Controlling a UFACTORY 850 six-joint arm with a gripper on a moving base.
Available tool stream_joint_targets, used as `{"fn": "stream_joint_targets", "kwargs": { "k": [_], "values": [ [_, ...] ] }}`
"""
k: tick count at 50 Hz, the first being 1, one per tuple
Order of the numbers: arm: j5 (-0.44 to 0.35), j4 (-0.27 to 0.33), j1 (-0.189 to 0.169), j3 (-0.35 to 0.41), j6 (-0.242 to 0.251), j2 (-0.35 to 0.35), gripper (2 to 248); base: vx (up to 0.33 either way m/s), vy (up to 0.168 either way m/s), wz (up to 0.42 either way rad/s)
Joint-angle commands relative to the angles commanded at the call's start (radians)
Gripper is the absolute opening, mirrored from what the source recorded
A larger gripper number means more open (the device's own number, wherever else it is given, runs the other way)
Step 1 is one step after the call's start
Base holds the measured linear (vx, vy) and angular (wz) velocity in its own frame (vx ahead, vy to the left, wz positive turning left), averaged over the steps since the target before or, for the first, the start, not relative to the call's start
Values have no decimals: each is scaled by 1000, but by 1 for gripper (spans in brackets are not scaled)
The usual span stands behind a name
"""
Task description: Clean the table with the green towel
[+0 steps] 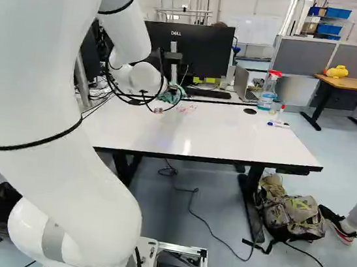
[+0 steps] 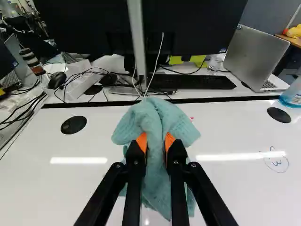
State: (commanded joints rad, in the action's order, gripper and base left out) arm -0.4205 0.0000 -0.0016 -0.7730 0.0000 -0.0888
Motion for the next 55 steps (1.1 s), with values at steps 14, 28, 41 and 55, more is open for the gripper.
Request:
{"fn": "stream_joint_targets", "kwargs": {
  "k": [14, 28, 41, 55],
  "values": [
    [0, 0, -26, -71, 0, -66, 61, 0, 0, 0],
    [0, 0, -49, -144, 0, -131, 61, 0, 0, 0],
    [0, 0, -63, -207, 0, -186, 61, 0, 0, 0],
    [0, 0, -63, -207, 0, -186, 61, 0, 0, 0]
  ]
}}
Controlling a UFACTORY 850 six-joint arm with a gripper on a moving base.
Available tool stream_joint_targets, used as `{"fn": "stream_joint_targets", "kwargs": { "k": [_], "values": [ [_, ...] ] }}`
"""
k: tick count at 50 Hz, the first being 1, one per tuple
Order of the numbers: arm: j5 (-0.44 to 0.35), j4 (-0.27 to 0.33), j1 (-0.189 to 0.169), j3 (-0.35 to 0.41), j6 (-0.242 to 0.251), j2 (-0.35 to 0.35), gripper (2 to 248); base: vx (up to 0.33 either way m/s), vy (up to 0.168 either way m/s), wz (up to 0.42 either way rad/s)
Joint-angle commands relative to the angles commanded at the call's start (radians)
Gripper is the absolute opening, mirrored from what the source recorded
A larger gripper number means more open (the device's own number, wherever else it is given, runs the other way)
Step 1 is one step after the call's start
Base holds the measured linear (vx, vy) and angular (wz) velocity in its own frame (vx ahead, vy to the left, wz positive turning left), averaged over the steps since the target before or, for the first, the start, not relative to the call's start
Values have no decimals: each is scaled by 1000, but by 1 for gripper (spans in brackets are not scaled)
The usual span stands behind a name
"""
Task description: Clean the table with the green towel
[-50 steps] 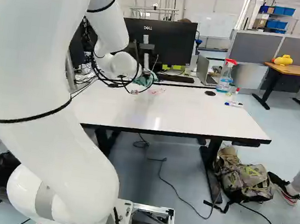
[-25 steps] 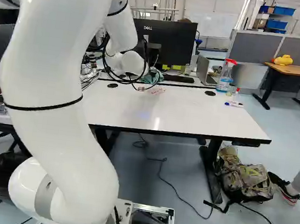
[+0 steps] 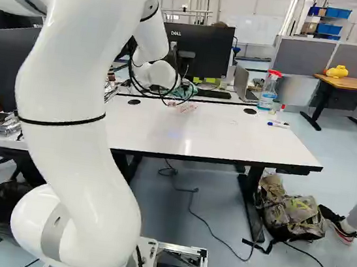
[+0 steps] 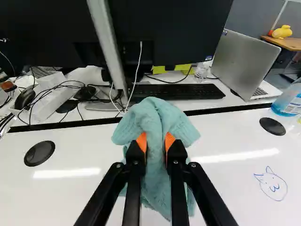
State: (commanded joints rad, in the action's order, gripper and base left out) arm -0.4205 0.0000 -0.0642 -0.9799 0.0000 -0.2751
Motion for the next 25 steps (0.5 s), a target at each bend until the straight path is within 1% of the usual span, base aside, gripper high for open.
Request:
{"fn": "stream_joint_targets", "kwargs": {
  "k": [14, 25],
  "values": [
    [0, 0, 0, 0, 0, 0, 61, 0, 0, 0],
    [1, 0, 0, 0, 0, -16, 61, 0, 0, 0]
  ]
}}
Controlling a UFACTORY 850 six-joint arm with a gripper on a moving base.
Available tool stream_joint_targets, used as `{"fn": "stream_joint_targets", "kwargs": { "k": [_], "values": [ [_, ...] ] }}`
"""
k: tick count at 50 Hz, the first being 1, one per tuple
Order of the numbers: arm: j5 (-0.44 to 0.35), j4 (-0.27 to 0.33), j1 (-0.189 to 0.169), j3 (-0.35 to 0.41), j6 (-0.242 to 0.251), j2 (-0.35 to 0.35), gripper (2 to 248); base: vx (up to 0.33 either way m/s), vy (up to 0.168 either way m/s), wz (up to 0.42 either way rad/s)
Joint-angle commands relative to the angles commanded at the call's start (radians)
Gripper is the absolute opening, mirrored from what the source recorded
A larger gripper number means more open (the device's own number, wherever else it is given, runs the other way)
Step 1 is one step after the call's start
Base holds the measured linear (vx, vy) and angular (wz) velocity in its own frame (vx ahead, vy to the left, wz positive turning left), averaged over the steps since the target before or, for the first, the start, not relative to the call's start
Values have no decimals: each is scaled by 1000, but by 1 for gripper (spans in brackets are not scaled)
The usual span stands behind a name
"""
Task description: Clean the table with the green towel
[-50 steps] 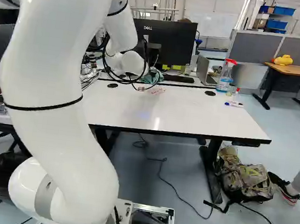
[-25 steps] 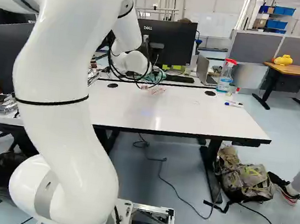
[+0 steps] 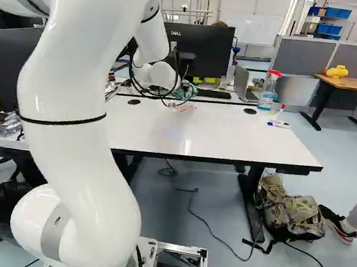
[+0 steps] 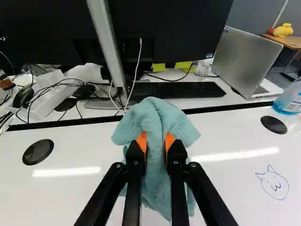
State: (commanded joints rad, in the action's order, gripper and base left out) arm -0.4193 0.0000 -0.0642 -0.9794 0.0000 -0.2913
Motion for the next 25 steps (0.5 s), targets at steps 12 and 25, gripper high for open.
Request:
{"fn": "stream_joint_targets", "kwargs": {
  "k": [12, 25],
  "values": [
    [17, 0, 0, 0, 0, -24, 61, 0, 0, 0],
    [40, 0, 0, -3, 0, -52, 61, 0, 0, 0]
  ]
}}
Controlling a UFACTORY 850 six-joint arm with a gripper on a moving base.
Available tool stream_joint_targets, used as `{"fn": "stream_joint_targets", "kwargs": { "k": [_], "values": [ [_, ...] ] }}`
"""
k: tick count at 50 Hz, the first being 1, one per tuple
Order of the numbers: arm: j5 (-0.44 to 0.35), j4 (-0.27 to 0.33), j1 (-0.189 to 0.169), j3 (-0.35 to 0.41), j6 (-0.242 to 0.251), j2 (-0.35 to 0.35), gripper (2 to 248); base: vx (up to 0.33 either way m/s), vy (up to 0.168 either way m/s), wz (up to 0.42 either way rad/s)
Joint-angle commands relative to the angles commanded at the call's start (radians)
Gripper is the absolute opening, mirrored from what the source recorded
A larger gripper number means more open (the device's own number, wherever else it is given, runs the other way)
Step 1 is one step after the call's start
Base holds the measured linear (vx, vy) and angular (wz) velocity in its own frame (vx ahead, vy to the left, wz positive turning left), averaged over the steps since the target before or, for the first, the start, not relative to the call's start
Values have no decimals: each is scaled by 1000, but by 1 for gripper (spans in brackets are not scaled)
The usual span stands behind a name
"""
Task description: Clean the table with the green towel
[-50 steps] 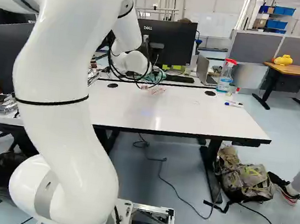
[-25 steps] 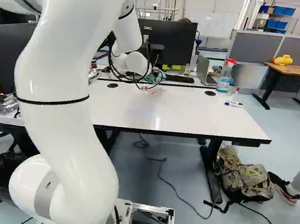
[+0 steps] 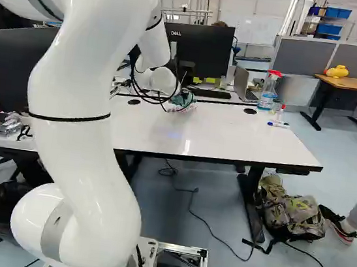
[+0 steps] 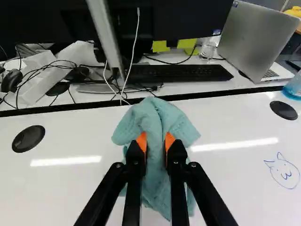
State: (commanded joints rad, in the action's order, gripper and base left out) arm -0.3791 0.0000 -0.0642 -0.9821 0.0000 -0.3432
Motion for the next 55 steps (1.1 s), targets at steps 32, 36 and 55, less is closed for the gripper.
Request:
{"fn": "stream_joint_targets", "kwargs": {
  "k": [32, 36, 55],
  "values": [
    [53, 0, 0, -4, 0, -27, 61, 0, 0, 0],
    [58, 0, 0, -4, 0, -27, 61, 0, 0, 0],
    [80, 0, 0, -4, 0, -27, 61, 0, 0, 0]
  ]
}}
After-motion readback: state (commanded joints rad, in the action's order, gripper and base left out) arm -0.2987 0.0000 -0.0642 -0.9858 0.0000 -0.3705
